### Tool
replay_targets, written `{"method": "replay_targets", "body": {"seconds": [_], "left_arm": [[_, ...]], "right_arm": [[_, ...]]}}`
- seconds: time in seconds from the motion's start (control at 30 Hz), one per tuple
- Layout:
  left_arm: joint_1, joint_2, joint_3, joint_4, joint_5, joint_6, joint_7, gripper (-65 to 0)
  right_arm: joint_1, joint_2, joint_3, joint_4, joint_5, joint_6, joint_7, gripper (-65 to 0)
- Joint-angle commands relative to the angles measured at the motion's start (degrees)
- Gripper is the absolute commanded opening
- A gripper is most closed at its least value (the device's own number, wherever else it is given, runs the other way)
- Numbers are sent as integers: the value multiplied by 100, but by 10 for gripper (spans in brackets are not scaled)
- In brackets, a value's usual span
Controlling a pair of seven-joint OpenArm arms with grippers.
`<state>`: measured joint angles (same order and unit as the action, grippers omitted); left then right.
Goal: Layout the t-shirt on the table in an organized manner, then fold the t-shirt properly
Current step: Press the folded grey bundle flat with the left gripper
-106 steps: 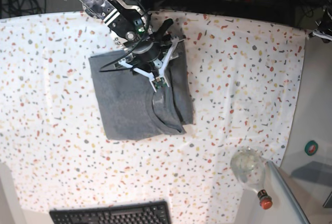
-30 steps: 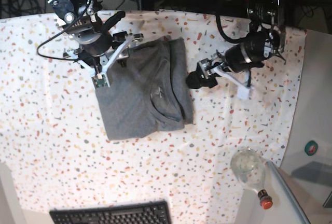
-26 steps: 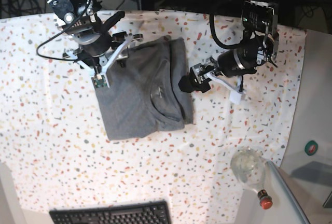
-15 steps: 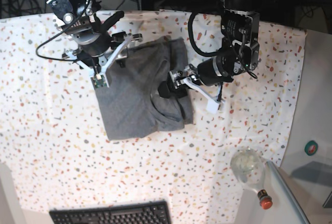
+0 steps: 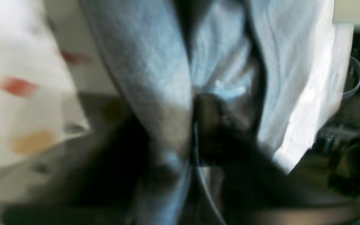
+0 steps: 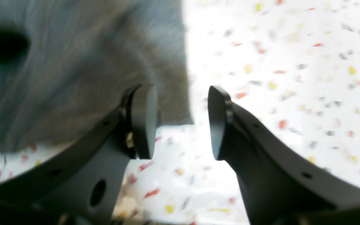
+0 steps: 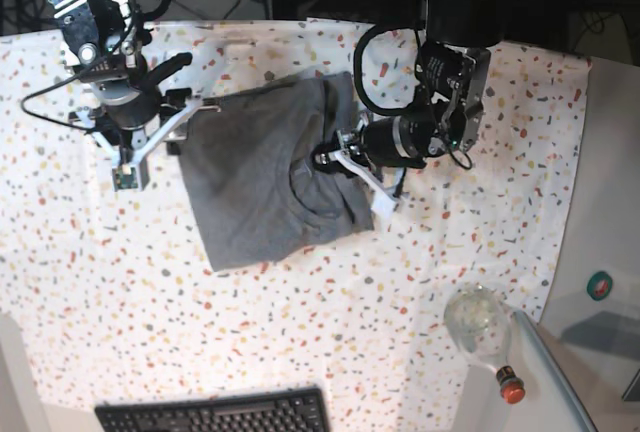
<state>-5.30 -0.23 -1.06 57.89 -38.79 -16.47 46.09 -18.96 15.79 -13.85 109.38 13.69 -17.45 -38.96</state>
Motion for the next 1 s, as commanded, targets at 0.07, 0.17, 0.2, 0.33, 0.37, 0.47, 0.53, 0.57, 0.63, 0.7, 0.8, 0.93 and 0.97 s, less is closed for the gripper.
{"method": "replay_targets", "body": {"seconds": [0.07,0.17,0.2,0.33,0.37,0.47,0.53,0.57,0.63,0.7,0.8,0.93,0.97], "left_arm": [[-213,-236,568,0,226,122,284,-650],[-547,-685,1455,0,226,122,301,-650],[-714,-887,1860,9,226,122,301,-650],[-1523,-1467,3609,9,235,122,266,-650],[-1760,-1555,4066,9,296,122,266,-650],[-2375,-1564,5227,18,1052,122,257,-650],[-2604,-1414,5790,62,1747,122,257,-650],[-2666,-1309,6044,106,2221,122,257,-650],[-2701,-1098,6335,185,3232,113,249,-650],[-2683,-843,6422,202,4138,95,134,-650],[-2551,-570,6370,158,5149,95,-428,-650],[-2472,-263,6396,150,5650,86,-710,-650],[-2472,-201,6396,150,5632,86,-710,-650]], "right_arm": [[-34,25,404,99,-55,-17,270,-393],[-209,25,782,99,-55,-17,595,-393],[-245,16,897,90,-55,-17,727,-393],[-350,16,1257,-33,-55,-17,938,-393],[-350,16,1345,-103,-55,-17,938,-393],[-297,16,1626,-499,-55,-17,947,-399],[-289,16,1785,-736,-55,-17,947,-450],[-289,16,1873,-815,-55,-17,947,-507],[-324,8,2048,-912,-55,-17,947,-650],[-376,-19,2180,-947,-55,-17,947,-650],[-491,-239,2444,-965,-55,-17,1078,-650],[-667,-353,2549,-982,-55,-17,1281,-650],[-702,-362,2549,-982,-55,-17,1298,-650]]}}
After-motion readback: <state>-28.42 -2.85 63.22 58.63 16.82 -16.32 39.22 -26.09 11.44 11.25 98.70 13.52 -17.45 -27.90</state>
